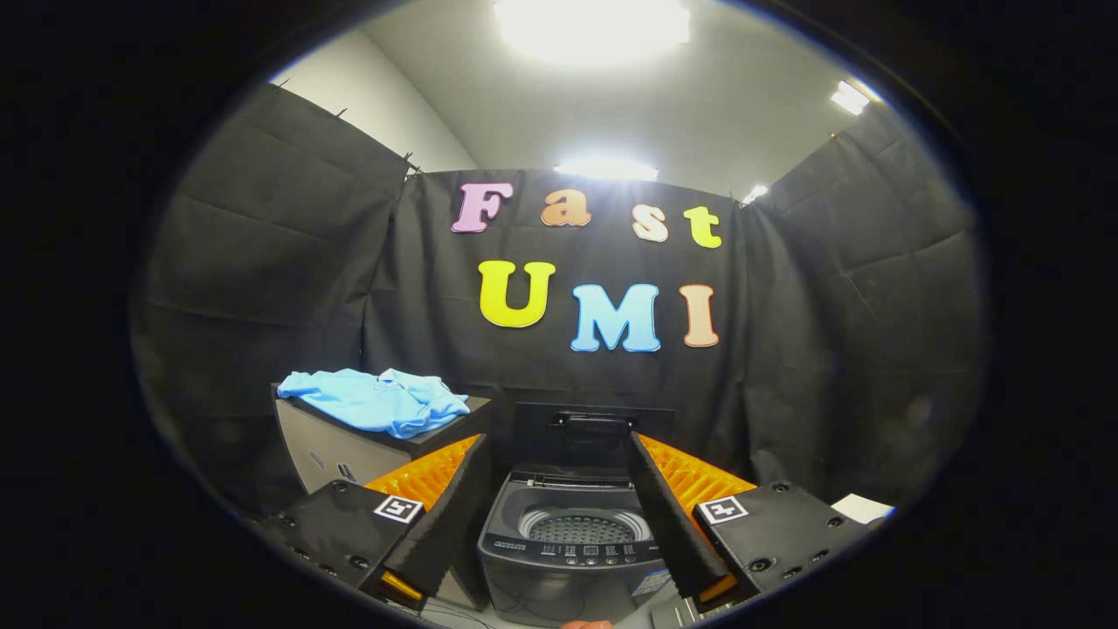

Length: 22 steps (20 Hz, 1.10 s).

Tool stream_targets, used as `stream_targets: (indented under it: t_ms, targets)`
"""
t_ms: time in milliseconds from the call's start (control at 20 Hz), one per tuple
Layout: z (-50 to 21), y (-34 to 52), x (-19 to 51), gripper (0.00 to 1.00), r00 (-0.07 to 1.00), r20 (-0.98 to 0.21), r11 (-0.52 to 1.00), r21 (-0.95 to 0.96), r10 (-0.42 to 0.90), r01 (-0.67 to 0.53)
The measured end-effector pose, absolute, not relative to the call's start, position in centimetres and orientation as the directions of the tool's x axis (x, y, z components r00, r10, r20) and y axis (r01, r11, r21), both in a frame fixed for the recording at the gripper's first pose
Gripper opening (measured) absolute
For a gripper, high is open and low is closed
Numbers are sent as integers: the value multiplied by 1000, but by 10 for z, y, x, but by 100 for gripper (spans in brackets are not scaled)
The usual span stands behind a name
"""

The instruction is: Put the clothes into the washing machine and then close the washing machine lid.

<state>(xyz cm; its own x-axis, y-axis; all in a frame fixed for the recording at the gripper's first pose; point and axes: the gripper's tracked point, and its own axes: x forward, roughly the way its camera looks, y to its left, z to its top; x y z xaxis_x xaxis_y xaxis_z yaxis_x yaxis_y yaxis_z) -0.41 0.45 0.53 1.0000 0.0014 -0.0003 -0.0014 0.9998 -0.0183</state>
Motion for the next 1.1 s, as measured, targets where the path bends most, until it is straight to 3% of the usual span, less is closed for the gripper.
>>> stream_targets:
  t_ms: [1100]
  targets:
    - [12,5,-12,98,996,-2,995,-56,-85,84]
